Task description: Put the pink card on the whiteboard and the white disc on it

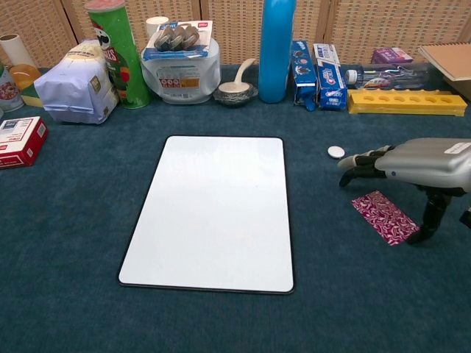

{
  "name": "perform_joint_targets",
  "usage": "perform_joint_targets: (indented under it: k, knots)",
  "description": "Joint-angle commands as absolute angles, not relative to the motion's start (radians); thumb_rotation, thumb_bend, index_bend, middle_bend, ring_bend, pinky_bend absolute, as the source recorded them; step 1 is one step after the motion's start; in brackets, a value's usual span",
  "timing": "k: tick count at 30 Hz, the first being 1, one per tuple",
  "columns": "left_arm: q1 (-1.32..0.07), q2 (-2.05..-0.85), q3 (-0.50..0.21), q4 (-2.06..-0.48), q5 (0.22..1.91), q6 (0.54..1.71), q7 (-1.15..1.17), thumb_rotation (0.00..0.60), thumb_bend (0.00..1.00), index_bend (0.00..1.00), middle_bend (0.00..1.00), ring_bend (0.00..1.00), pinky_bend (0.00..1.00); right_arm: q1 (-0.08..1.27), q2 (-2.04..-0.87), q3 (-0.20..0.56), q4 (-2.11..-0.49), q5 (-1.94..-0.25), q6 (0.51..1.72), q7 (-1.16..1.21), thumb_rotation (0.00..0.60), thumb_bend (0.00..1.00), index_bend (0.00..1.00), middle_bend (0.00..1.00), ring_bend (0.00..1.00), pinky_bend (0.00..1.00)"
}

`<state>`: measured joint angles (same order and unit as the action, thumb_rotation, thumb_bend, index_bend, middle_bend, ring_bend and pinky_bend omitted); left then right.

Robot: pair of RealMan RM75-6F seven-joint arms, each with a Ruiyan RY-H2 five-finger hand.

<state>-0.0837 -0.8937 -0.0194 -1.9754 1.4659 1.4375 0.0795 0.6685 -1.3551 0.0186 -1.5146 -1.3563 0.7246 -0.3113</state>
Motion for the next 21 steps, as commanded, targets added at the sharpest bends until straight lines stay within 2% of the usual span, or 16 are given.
perform_joint_targets:
  k: [1,13,21]
  knots:
    - [-0.083,-0.891,-0.020,-1.975,1.463,1.438,0.073,0.600,0.05,0.00,0.00,0.00,0.00,0.672,-1.356,0.014,-1.510,-1.348,0.722,-0.320,0.600,0.13,0.12,0.00,0.00,0.00]
    - [-0.083,-0.882,-0.017,-1.973,1.470,1.436,0.053,0.600,0.05,0.00,0.00,0.00,0.00,0.679,-1.353,-0.003,-1.501,-1.337,0.729,-0.329,0.600,0.14,0.16,0.00,0.00,0.00]
    - [-0.084,-0.881,-0.017,-1.973,1.471,1.433,0.051,0.600,0.05,0.00,0.00,0.00,0.00,0.676,-1.364,-0.019,-1.475,-1.385,0.750,-0.270,0.600,0.15,0.25,0.00,0.00,0.00]
